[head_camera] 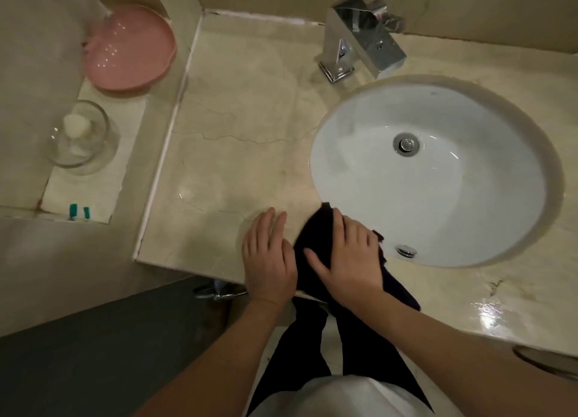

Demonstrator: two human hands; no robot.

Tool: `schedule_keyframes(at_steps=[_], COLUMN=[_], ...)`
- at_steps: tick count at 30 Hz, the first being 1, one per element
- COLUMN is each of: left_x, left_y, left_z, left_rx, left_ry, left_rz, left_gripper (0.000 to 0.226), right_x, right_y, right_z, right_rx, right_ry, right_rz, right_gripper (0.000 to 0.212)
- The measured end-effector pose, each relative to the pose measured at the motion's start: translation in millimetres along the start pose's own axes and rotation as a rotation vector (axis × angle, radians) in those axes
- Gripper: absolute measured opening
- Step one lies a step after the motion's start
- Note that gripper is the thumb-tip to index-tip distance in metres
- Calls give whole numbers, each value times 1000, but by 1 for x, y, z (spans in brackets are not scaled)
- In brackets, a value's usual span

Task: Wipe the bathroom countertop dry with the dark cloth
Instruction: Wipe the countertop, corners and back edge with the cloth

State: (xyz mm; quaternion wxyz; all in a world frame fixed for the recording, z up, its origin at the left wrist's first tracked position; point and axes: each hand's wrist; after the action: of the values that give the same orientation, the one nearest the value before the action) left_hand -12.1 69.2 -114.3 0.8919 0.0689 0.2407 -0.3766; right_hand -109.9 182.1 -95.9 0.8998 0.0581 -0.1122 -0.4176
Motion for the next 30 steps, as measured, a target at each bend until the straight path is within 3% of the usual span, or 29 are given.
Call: schedule_keyframes(at_steps=[4, 8, 12, 17, 21, 27, 30], left_x=[2, 1, -8, -20, -20, -22, -23], left_y=[1, 2, -13, -64, -87, -83, -89], left_z=[-2, -1, 4, 2, -3, -10, -13], left_rx=[-9, 0, -23, -28, -109, -115, -118], left_ry=[7, 6, 18, 167, 335, 251, 245], left_rz=[-6, -18, 68, 91, 250, 234, 261], left_gripper=[48, 47, 37, 34, 38, 43, 44], right_x=[0, -65, -106, -33, 21, 65, 67], right_y=[-8, 18, 45, 1, -73, -182, -179], right_z=[-4, 6, 5, -4, 5, 18, 12], right_rx=[-36, 73, 44, -16, 35, 12, -64], right_ry=[-91, -94, -63, -95, -271, -606, -750], right_rz=[50, 192, 136, 7, -101, -456, -471], right_gripper=[83, 76, 66, 55, 52, 57, 59])
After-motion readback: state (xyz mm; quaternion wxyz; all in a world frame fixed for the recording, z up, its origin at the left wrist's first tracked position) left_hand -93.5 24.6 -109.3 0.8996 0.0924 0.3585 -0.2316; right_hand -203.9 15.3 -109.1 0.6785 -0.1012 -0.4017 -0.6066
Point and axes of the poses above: each hand's wrist, its own y-axis away from the middle knuckle, its own z-axis out of the back of the hand, x = y × z, and after that the axes turned 1 degree about y, right-handed
